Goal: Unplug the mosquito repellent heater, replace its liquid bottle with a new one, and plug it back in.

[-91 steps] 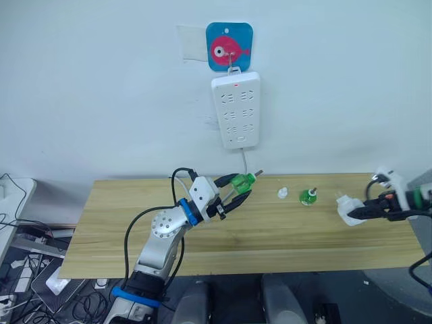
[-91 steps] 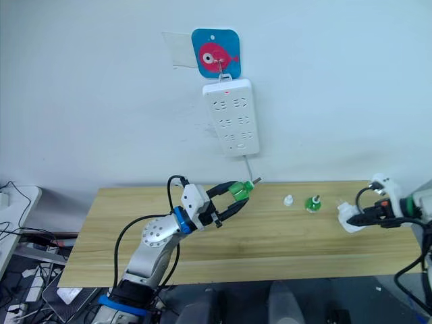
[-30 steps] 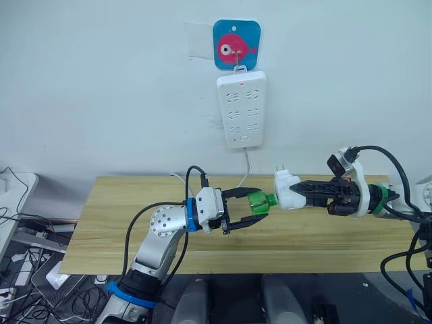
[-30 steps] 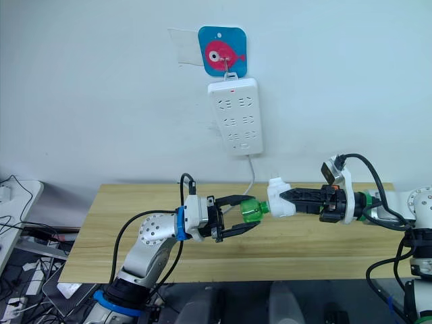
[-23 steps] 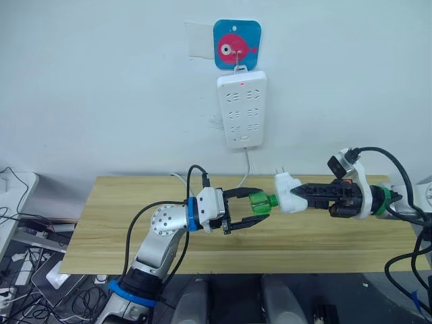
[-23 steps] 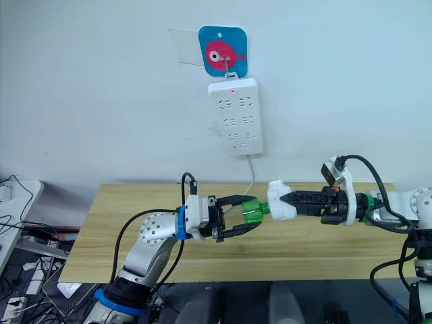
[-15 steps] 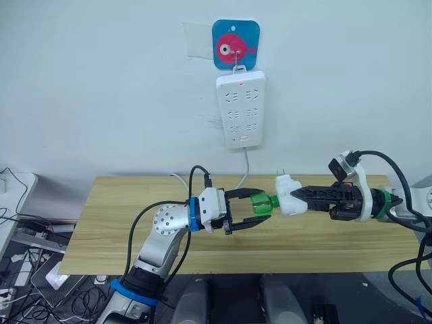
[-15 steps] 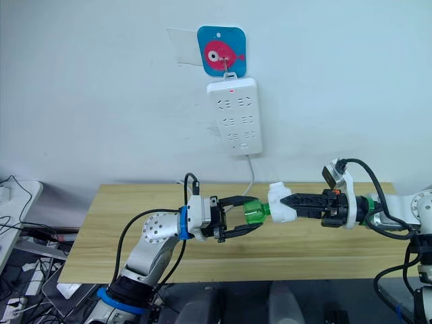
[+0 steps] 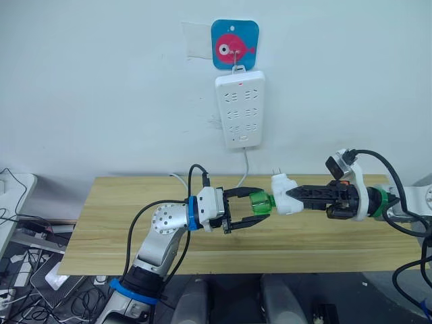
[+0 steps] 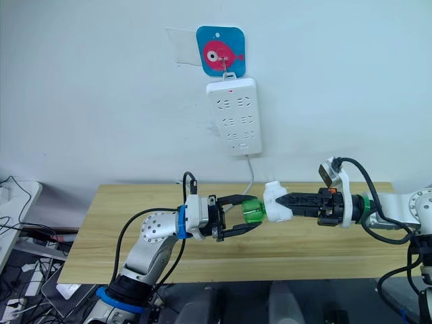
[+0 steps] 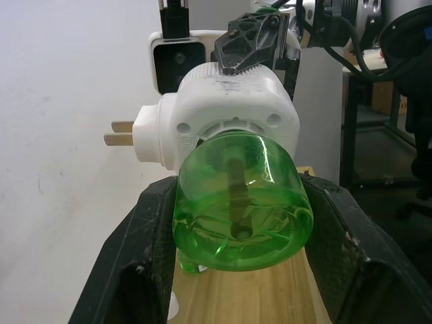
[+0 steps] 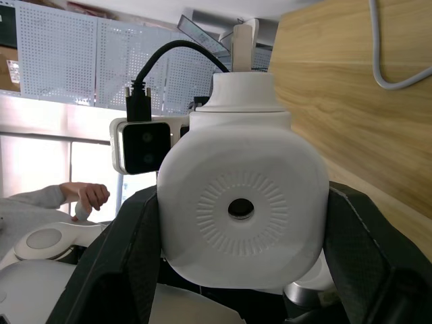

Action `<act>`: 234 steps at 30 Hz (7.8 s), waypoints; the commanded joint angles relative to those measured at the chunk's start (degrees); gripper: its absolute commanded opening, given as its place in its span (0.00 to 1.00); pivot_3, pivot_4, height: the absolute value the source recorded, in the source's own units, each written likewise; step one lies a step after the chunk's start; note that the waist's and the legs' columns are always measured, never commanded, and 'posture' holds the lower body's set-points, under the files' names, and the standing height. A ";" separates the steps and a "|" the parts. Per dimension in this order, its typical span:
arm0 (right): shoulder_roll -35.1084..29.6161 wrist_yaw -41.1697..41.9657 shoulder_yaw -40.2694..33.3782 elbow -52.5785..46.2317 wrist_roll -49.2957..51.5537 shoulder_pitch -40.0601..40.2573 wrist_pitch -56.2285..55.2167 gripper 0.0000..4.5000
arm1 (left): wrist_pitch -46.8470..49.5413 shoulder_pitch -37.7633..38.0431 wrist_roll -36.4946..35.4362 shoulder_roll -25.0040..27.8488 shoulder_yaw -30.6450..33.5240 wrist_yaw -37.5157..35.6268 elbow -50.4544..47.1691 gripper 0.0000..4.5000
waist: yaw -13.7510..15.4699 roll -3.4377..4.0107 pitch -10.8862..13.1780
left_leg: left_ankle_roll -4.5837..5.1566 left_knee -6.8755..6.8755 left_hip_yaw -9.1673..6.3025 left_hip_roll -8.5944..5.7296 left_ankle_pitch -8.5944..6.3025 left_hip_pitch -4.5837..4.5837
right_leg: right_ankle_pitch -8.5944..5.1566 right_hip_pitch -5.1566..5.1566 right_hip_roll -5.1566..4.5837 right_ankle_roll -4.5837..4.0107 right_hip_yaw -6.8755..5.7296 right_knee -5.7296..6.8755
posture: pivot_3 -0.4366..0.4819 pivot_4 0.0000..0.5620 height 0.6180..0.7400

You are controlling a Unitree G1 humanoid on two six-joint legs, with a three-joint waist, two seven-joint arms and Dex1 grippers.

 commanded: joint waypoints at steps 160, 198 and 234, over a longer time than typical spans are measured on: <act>-7.19 32.89 -9.01 -12.17 -25.48 -3.77 9.52 0.01 | 63.73 -6.02 -41.98 3.89 12.47 8.62 -7.75 0.50 | -1.74 0.00 0.03 | 0.00 0.12 0.01 0.18 0.00 -0.14 | 0.05 -0.21 0.24 -0.05 0.05 0.11 | 0.28 0.38 1.00; 6.32 28.96 -8.95 -13.35 -29.04 -4.64 11.09 0.01 | 59.22 -3.66 -32.24 6.94 8.35 2.04 -11.74 0.50 | -1.54 -0.01 0.03 | -0.01 0.12 0.03 0.16 0.01 -0.13 | 0.06 -0.22 0.21 -0.07 0.09 0.12 | 0.31 0.41 1.00; 4.92 30.17 -8.21 -10.07 -32.28 -5.51 11.09 0.01 | 60.86 -3.71 -33.57 7.79 9.23 2.33 -12.43 0.50 | -1.53 -0.03 0.06 | -0.01 0.10 0.03 0.16 0.01 -0.13 | 0.06 -0.21 0.21 -0.07 0.08 0.10 | 0.32 0.42 1.00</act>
